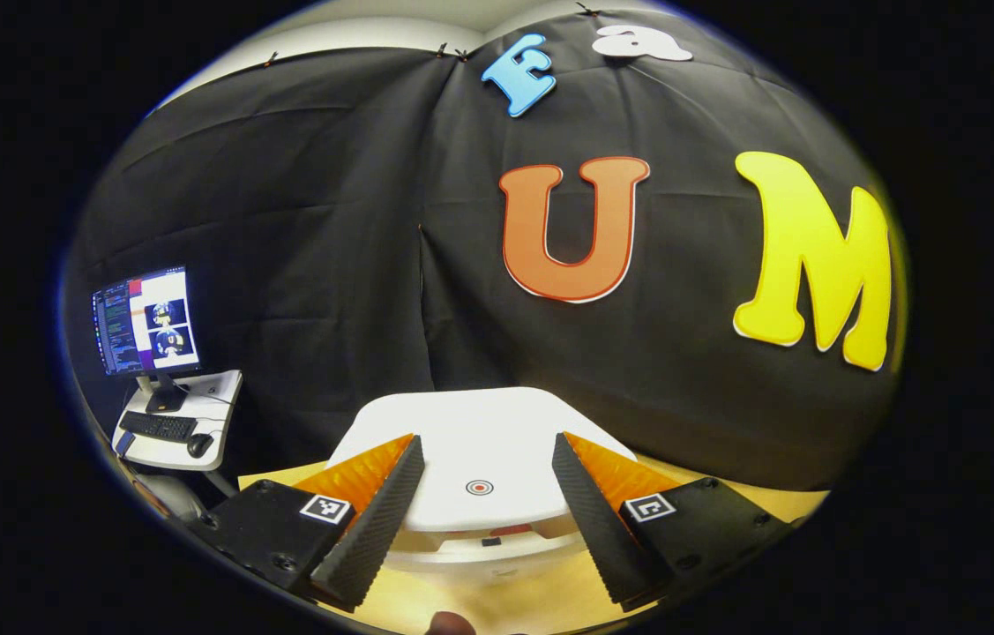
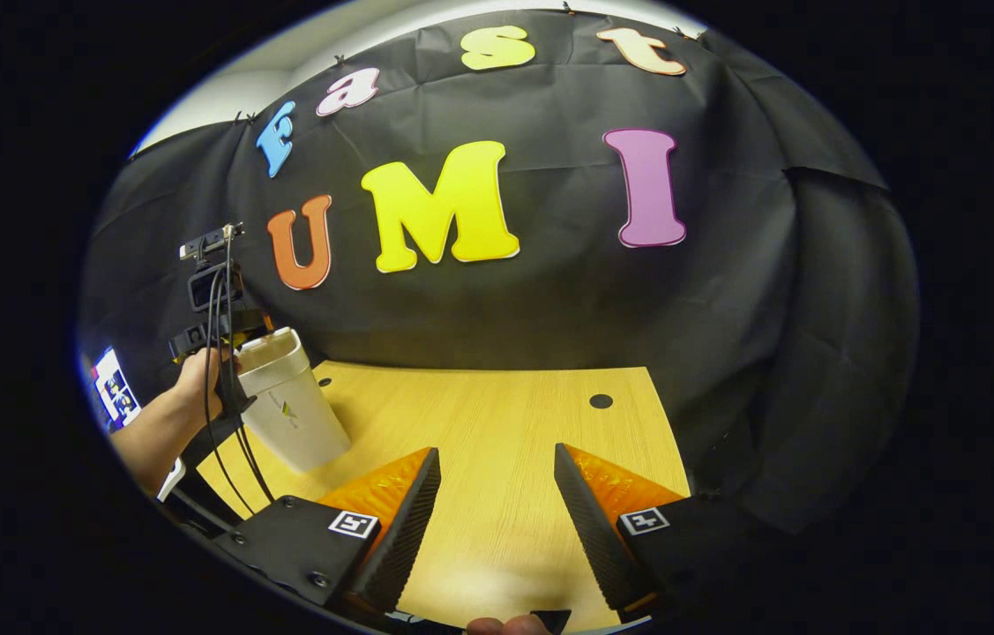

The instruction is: Press the lid of the desktop garbage bin to open it, pick up the crumpled paper on the desktop and throw it into the bin, then pick up the pop can on the desktop and drop it into the bin, and finally close the garbage bin lid.

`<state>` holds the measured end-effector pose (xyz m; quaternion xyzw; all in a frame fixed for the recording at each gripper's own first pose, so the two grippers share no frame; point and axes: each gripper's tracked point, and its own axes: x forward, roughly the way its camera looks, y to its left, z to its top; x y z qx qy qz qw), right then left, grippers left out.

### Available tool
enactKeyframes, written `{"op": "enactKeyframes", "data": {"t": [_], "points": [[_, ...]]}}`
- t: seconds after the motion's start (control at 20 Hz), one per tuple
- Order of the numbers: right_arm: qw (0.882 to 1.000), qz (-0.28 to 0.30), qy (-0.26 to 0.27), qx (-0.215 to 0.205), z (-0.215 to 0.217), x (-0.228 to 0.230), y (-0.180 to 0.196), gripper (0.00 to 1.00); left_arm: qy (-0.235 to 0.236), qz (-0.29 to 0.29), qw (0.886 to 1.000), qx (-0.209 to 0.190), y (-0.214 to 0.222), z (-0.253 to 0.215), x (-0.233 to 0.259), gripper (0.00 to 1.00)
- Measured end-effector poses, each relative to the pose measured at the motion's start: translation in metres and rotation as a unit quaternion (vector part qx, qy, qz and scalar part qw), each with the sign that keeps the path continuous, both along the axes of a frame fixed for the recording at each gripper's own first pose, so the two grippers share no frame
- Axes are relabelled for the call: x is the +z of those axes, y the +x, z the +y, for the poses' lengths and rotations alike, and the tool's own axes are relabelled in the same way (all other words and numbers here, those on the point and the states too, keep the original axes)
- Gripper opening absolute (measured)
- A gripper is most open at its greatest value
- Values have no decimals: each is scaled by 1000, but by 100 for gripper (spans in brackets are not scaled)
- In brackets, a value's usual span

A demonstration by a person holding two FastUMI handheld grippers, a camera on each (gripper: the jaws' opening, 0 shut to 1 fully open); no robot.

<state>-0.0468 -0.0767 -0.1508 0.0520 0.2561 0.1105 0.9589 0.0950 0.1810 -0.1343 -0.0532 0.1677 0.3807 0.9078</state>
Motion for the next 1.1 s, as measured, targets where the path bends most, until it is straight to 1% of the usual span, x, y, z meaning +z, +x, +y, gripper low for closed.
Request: {"op": "enactKeyframes", "data": {"t": [0.2,0.3,0.4,0.6,0.65,0.7,0.85,0.9,0.95,1.0,1.05,1.1], "points": [[1000,6,-6,11,12,-6,0,84,7,4,1000,-11,-2,-2,-17,97],[1000,14,-5,14,19,-12,-1,84,12,-3,1000,-14,-2,-3,-18,98],[1000,26,-4,16,26,-21,-2,84,2,-13,1000,-13,-6,-5,-22,97],[999,46,0,23,42,-36,-5,84,26,-38,999,-26,-4,-8,-22,97],[998,52,1,26,47,-40,-7,82,30,-34,998,-32,-5,-9,-25,96],[998,57,2,28,52,-44,-8,84,43,-40,998,-37,-3,-9,-22,96],[998,57,1,34,63,-45,-11,84,42,-51,997,-44,-6,-9,-24,96],[998,49,-1,37,66,-44,-9,83,53,-58,996,-49,-5,-10,-18,95],[999,39,-8,37,67,-42,-4,83,77,-58,993,-62,-3,-11,-12,95],[999,31,-17,37,68,-43,0,83,90,-54,992,-73,0,-13,-8,95],[999,20,-23,33,68,-40,4,82,95,-48,991,-86,1,-14,-7,93],[999,6,-25,30,70,-34,8,84,87,-52,989,-109,2,-17,-9,93]]}}
